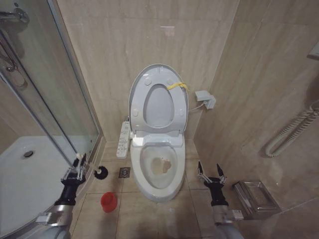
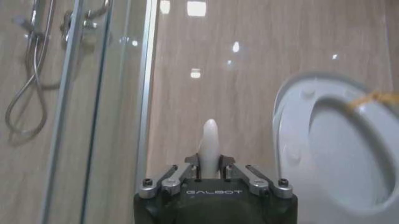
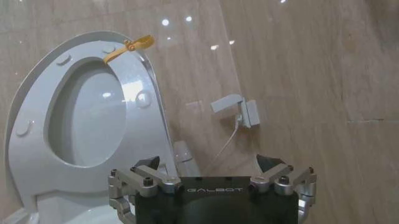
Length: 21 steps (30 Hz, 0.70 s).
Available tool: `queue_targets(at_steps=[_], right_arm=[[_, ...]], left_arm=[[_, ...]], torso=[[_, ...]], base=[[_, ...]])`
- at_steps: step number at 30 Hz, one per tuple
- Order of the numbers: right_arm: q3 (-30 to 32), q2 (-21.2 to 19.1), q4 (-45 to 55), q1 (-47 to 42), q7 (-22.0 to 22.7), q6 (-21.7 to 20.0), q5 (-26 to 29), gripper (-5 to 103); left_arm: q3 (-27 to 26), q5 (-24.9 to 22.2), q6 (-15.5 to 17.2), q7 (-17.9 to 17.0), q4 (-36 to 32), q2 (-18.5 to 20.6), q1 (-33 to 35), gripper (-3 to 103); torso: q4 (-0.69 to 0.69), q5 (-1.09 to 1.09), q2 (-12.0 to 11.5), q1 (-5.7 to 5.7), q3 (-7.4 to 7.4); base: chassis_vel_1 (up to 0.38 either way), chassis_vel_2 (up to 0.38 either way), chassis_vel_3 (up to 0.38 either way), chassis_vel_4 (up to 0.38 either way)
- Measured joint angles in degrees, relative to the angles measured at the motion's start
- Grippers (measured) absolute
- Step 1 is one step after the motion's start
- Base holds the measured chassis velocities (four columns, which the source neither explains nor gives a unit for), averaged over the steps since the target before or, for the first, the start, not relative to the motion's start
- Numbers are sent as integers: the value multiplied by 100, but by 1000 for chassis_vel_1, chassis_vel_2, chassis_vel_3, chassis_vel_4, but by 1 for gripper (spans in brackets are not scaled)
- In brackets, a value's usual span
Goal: Open the toilet lid, clean the toilet bowl with a toilet brush, close the toilet lid, and flush.
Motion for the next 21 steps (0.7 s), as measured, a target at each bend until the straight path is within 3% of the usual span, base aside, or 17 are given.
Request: queue_targets(at_steps=[8, 13, 15, 21], right_arm=[[85, -31, -2, -31, -19, 49, 42, 100], [145, -39, -49, -7, -133, 98, 148, 100], [151, -37, -50, 2, -164, 98, 309, 100], [205, 27, -145, 25, -364, 136, 534, 100]], left_arm=[[150, -338, 1201, -744, -1803, 184, 561, 20], [292, -660, 1386, -788, -2354, 305, 572, 20], [433, -953, 1390, -653, -2520, 447, 434, 20], [1023, -1299, 1146, -334, -2158, 851, 11, 20]], torso=[[2, 1, 0, 0, 0], [1, 2, 0, 0, 0], [0, 1, 0, 0, 0], [0, 0, 0, 0, 0]], base=[[0, 0, 0, 0], [0, 0, 0, 0], [0, 0, 0, 0], [0, 0, 0, 0]])
